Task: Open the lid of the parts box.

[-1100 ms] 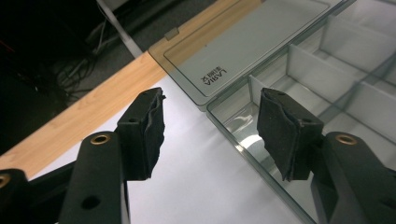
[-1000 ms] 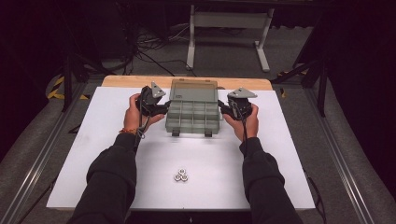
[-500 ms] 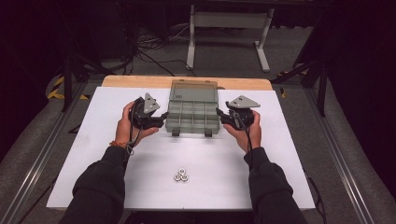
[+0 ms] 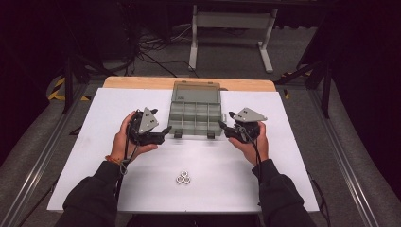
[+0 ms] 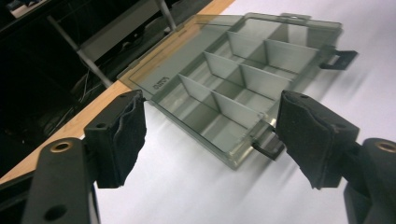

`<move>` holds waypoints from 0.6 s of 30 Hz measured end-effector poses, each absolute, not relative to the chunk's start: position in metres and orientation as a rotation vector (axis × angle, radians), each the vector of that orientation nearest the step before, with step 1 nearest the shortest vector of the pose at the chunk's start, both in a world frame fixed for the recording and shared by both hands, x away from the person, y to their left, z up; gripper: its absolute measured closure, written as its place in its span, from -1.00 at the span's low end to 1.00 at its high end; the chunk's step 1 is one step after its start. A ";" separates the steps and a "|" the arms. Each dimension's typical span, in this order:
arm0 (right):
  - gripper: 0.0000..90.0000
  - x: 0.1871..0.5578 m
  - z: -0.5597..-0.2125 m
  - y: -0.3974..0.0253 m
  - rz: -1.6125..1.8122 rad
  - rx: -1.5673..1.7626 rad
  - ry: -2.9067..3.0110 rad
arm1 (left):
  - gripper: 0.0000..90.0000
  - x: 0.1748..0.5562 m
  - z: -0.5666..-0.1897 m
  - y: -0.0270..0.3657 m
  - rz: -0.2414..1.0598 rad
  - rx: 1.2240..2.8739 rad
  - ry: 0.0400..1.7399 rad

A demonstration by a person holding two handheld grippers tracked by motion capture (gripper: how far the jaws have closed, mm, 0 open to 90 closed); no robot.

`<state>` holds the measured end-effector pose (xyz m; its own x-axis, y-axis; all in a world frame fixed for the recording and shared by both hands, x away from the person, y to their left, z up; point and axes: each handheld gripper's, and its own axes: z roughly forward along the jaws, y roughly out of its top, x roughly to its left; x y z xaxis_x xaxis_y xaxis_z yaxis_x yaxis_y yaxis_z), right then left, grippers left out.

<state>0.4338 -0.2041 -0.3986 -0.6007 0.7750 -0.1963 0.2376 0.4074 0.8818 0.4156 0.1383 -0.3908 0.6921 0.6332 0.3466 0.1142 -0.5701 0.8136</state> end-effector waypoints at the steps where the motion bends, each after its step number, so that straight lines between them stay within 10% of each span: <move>1: 0.02 0.431 -0.399 -0.204 1.156 0.842 2.068 | -0.48 0.412 -0.393 0.138 0.811 2.090 0.558; 18: -0.11 0.395 -0.403 -0.212 1.283 0.771 2.092 | -0.60 0.376 -0.415 0.151 0.728 2.080 0.497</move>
